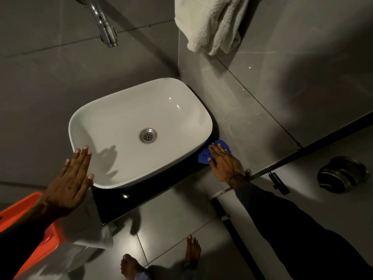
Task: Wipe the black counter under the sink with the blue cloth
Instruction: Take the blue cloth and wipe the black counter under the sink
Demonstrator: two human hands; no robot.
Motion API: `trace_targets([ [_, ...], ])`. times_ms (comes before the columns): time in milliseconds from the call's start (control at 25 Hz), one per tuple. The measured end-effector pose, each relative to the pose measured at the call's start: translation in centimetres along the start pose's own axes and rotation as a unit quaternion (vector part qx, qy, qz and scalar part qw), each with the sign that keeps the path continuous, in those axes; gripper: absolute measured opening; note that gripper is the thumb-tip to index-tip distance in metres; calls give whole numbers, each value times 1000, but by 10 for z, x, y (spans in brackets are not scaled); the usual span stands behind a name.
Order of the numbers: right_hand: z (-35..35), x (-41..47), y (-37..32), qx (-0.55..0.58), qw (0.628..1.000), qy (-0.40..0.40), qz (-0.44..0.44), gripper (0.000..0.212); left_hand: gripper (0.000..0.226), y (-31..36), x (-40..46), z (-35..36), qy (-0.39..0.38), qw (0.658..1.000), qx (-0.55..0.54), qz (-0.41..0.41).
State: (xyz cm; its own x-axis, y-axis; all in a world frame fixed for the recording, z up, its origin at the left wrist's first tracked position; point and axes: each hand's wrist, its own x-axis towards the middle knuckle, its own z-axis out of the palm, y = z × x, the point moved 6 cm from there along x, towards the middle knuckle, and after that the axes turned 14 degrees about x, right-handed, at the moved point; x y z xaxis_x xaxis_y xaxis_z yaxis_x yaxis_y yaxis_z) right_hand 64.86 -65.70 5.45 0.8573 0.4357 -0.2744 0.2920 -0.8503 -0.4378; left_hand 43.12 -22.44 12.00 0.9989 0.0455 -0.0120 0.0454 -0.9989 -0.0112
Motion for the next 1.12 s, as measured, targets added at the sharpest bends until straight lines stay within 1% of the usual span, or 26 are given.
trace_targets([
  [160,2,3,-10,2,1000,12,25,56,69,4,0,-5,4,1000,6,13],
  [320,20,-16,-33,35,995,22,91,56,77,8,0,-11,-2,1000,21,15],
  [480,44,-41,-64,51,994,9,92,58,85,7,0,-10,-5,1000,17,4],
  [560,61,-54,-83,48,996,-1,80,61,84,7,-1,-8,-10,1000,7,-10],
  [640,84,-68,-110,33,998,-8,51,65,79,6,-7,-4,-9,1000,-5,-29],
  [840,147,-99,-194,33,999,-23,-21,70,74,-7,-45,15,-33,998,-12,-57],
  [960,178,-112,-252,41,994,-51,-83,73,71,-16,-79,39,-73,993,-48,-83],
  [1000,188,-117,-271,41,992,-64,-98,75,68,-18,-90,50,-94,986,-88,-103],
  [1040,197,-121,-287,41,990,-74,-109,76,64,-16,-99,62,-120,972,-147,-137],
  [1080,206,-126,-303,41,988,-86,-118,77,59,-17,-108,72,-146,948,-216,-185],
  [1120,213,-128,-314,39,986,-94,-132,78,51,-15,-115,80,-163,913,-288,-237],
])
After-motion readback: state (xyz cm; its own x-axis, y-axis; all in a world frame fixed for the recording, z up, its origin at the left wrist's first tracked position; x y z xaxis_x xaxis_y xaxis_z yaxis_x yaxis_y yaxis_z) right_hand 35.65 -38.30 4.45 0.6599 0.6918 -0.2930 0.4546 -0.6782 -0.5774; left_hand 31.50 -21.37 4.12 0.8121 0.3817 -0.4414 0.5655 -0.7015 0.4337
